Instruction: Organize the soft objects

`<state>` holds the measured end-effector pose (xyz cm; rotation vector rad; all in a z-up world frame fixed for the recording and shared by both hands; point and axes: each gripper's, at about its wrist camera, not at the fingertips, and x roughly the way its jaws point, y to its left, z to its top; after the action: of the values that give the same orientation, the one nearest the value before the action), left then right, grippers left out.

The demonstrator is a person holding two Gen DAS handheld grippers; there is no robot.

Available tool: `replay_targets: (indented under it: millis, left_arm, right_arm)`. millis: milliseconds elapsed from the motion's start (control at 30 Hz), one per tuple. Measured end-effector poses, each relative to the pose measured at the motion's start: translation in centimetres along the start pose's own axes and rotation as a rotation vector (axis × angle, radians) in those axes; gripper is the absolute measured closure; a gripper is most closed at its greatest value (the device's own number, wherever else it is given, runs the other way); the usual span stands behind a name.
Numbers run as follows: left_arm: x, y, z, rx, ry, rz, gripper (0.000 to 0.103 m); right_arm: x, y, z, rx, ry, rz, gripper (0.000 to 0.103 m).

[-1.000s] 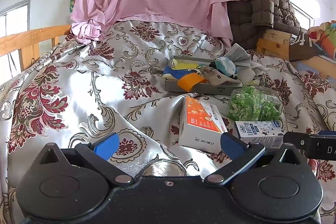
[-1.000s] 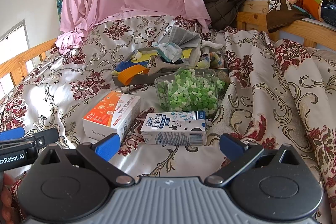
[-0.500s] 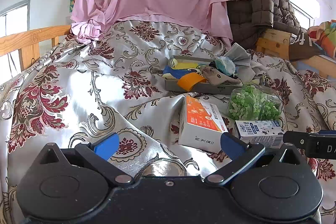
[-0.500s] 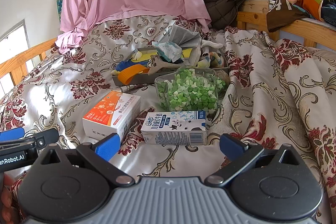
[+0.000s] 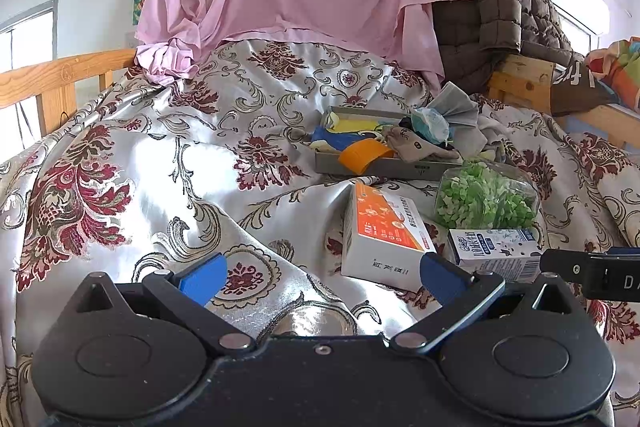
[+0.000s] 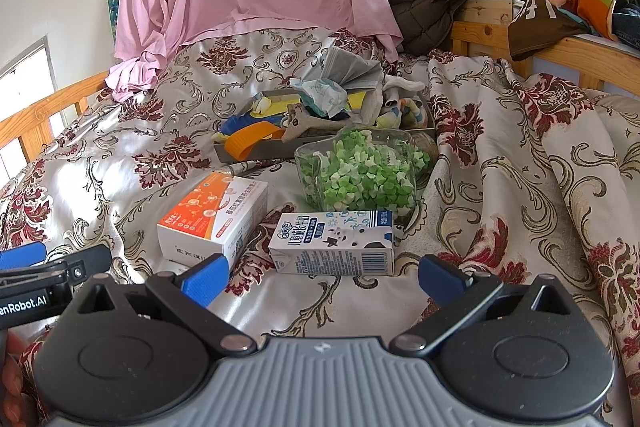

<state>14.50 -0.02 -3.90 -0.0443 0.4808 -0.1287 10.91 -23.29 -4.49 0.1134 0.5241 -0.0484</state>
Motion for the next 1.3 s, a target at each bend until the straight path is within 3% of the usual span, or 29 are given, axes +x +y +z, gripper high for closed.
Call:
replay_targets:
  millis: [1033,1300]
  left_arm:
    - [0.39,-0.10,-0.11,0.031,0.023,0.021,0.001]
    - [0.46,-0.06,-0.27,0.018,0.050,-0.035,0.001]
  right_arm:
    - [0.05,0.06,0.06,-0.001,0.005,0.001,0.000]
    - [0.10,0.09,-0.23,-0.002,0.007,0.001,0.000]
